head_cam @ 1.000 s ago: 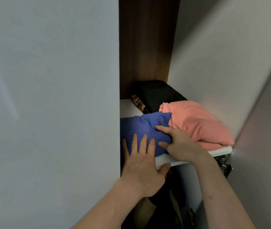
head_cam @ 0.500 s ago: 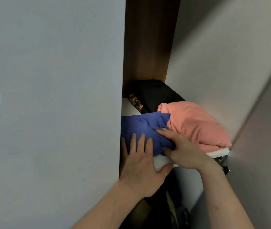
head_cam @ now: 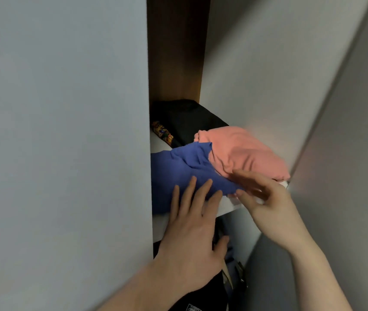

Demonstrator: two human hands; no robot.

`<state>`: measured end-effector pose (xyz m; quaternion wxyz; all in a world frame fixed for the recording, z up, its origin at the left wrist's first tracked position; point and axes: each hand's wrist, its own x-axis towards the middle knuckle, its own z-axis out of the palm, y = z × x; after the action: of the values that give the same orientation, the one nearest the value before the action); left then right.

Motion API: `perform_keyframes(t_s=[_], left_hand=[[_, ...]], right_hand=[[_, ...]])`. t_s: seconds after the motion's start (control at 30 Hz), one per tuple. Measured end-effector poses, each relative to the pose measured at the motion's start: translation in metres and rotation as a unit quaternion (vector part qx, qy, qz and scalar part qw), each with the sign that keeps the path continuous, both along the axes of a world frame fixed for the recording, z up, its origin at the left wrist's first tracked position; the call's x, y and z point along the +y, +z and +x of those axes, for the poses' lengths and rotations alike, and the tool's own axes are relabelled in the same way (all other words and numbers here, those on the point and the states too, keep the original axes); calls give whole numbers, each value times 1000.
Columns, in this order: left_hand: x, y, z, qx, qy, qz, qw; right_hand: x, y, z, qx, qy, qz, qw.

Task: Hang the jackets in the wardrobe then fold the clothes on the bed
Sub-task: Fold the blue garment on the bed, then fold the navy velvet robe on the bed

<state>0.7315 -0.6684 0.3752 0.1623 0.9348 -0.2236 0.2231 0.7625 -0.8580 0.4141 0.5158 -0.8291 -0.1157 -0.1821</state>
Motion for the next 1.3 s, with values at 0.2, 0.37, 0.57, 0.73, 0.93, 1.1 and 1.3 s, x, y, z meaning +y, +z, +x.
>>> perform_keyframes(t_s=[0.2,0.37,0.57,0.73,0.93,1.1,1.3], left_hand=[[-7,-9,-15,13,-175,-108,978],[-9,-28,-20,28,-233,-145,961],[-4,-69,-21,104,-262,-155,947],[12,-89,-28,146,-272,-191,932],[20,-83,-78,184,-358,-163,901],[18,-76,-133,213,-454,-78,862],[37,-72,-225,217,-591,7,777]], right_hand=[[-21,-25,-42,18,-108,19,994],[-21,-46,-80,58,-184,9,981],[8,-71,-139,95,-271,40,957],[55,-106,-200,138,-348,48,926],[111,-105,-299,195,-425,13,884],[144,-91,-385,197,-492,16,848],[198,-103,-501,219,-585,42,780]])
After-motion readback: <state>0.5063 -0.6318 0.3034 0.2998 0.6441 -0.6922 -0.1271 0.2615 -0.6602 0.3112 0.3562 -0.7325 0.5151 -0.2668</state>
